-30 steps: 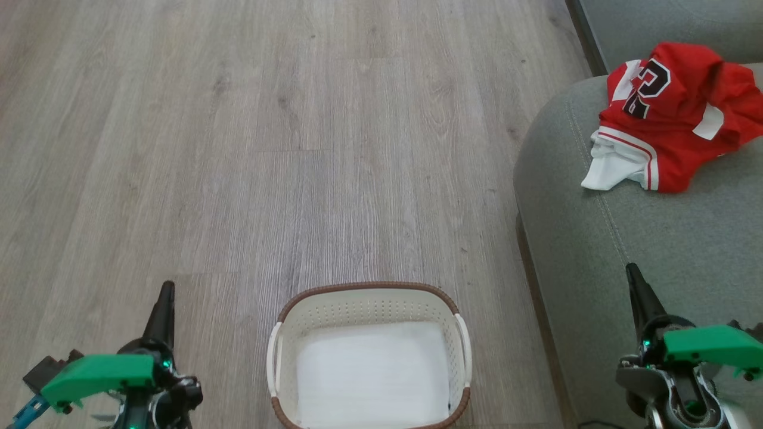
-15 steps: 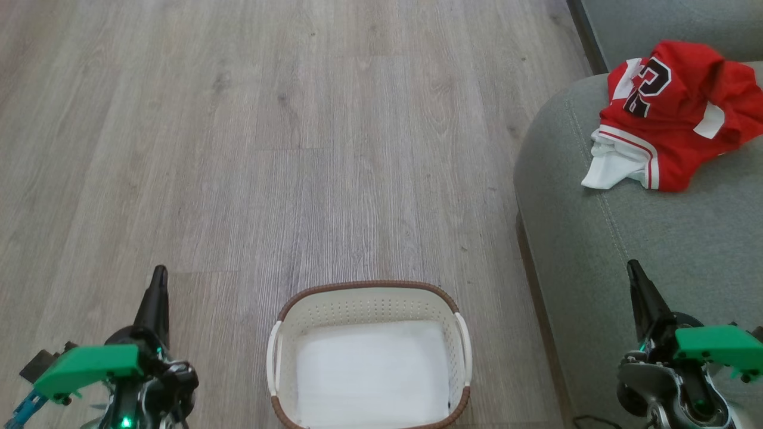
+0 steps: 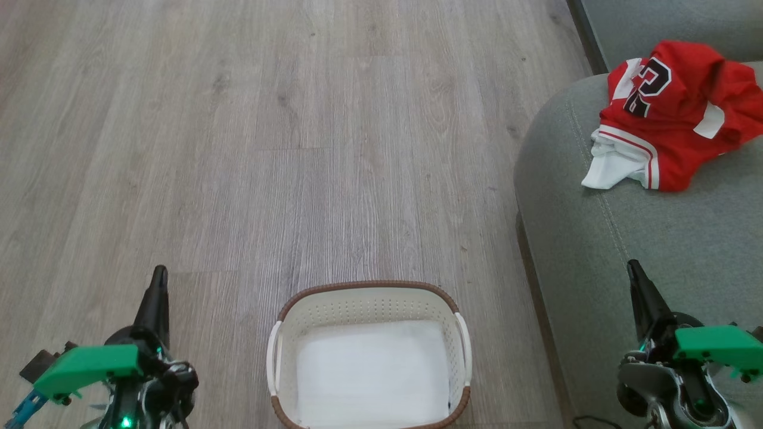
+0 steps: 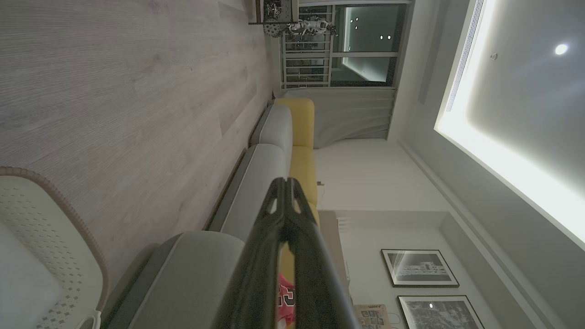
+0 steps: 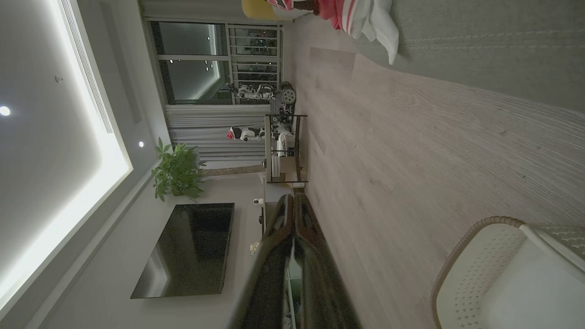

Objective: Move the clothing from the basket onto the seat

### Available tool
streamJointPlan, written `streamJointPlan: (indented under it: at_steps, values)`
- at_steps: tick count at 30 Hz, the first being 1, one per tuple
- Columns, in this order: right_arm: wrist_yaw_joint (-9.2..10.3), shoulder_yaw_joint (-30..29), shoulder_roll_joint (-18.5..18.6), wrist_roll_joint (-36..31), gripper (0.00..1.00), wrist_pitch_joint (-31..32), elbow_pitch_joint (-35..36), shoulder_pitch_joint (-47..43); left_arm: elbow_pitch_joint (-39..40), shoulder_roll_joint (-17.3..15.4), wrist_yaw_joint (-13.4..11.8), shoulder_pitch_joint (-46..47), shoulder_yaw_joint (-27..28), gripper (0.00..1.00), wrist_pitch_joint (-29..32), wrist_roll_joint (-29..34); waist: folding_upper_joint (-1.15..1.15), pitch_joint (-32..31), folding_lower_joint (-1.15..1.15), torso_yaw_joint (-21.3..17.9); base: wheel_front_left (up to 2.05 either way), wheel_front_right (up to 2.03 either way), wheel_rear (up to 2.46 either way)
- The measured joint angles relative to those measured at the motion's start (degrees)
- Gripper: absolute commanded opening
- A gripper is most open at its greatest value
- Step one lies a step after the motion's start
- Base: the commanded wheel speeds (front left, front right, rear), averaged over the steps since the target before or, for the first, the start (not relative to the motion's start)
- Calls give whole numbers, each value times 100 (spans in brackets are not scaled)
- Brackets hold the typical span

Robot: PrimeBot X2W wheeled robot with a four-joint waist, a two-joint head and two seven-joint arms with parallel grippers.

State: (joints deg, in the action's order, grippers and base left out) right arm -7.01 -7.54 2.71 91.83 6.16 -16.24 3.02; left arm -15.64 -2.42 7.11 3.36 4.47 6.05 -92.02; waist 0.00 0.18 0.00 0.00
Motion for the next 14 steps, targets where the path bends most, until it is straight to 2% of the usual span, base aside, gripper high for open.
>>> streamJointPlan:
  at_steps: [14]
  values:
    - [0,0,0,0,0,0,0,0,0,0,0,0,0,0,0,0,0,0,0,0,0,0,0]
